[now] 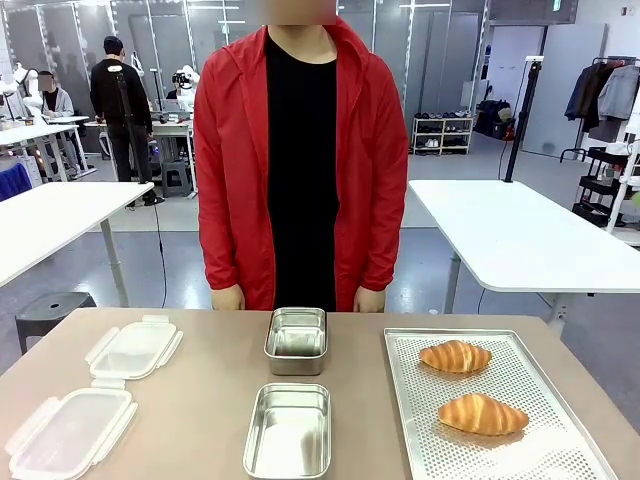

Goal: Place the bread into the airtight container.
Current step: Pick up a Butter Roll and place it into an empty Airtight Container.

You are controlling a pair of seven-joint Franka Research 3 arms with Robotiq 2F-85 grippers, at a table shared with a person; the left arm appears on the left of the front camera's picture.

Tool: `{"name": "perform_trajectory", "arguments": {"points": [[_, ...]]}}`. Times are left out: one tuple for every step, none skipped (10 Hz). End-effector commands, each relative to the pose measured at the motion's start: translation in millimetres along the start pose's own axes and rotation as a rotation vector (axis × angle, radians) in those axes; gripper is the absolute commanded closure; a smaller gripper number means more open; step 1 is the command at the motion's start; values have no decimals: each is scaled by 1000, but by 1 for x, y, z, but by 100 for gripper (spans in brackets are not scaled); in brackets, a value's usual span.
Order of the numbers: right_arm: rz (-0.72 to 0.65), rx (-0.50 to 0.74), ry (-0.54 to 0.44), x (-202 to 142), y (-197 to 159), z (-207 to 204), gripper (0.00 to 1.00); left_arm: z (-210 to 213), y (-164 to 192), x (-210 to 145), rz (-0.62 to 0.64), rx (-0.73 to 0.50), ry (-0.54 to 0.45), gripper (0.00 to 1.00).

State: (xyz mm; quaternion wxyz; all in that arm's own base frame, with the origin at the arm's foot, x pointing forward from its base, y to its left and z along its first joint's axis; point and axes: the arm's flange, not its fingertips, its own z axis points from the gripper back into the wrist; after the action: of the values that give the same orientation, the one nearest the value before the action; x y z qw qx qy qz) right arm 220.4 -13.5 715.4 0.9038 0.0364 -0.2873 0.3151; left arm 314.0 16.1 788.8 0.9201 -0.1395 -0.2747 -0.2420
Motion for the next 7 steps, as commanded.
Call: {"name": "perform_trajectory", "arguments": {"points": [[-24, -32, -41, -16, -14, 25, 0, 24, 8, -17, -3, -19, -65, 0], [-40, -21, -43, -20, -19, 33, 0, 34, 8, -23, 3, -14, -82, 0], [-46, -11, -38, -19, -22, 32, 0, 37, 5, -26, -6, -21, -94, 0], [-70, 33, -46, -16, -25, 25, 0, 37, 1, -25, -10, -50, -144, 0], [-50, -23, -64, -23, -15, 39, 0, 43, 9, -22, 18, 12, -90, 0], [-50, -23, -64, -23, -15, 39, 0, 43, 9, -22, 18, 12, -90, 0], [-50, -23, -64, -23, -15, 39, 0, 43, 9, -22, 18, 12, -90, 0]]}}
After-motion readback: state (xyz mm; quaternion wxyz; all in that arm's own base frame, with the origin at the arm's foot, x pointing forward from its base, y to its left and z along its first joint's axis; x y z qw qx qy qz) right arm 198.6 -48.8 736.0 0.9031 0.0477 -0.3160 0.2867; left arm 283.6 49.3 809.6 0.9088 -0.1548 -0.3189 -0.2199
